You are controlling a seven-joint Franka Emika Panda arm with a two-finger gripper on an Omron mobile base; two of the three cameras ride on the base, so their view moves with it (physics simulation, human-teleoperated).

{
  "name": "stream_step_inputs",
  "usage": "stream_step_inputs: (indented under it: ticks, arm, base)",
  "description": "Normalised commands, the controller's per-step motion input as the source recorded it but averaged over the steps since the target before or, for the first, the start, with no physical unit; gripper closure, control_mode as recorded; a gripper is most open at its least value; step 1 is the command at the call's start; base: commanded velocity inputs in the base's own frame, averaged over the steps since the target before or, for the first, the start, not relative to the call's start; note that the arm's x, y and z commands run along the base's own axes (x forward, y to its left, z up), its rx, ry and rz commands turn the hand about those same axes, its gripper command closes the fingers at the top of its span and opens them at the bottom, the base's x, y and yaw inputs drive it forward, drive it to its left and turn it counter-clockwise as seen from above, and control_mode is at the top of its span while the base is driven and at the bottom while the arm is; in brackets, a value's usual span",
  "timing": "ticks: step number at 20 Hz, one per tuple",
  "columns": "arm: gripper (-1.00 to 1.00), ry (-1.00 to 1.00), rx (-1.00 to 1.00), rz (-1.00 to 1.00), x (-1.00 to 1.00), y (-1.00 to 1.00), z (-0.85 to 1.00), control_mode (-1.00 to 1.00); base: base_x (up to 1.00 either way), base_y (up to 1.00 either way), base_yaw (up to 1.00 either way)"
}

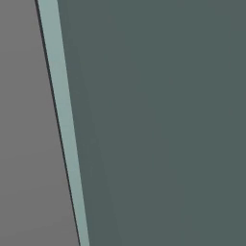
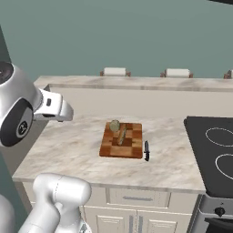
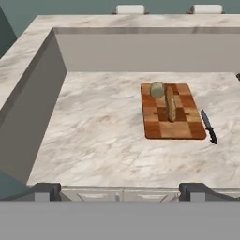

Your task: Retrieve the sausage and cheese from the fridge and place them on the cutting board on the counter.

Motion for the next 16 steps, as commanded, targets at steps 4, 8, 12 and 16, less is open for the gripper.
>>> stream_step_inputs:
  ticks: [4,8,12,16]
  arm:
    - [-1.00,0.00,0.00,-0.09,-0.29,0.00,-0.01,-1.00]
    - [-1.00,-0.02,0.00,-0.08,-0.38,0.00,0.00,-1.00]
    - [-1.00,-0.01,0.00,-0.03,-0.06,0.00,0.00,1.00]
    - [-1.00,0.00,0.00,0.00,0.00,0.00,0.00,1.00]
  base:
    - [0.00,0.00,0.00]
    - [0.00,0.00,0.00]
    - [0.00,0.00,-0.01]
    - [-0.03,-0.11,-0.05]
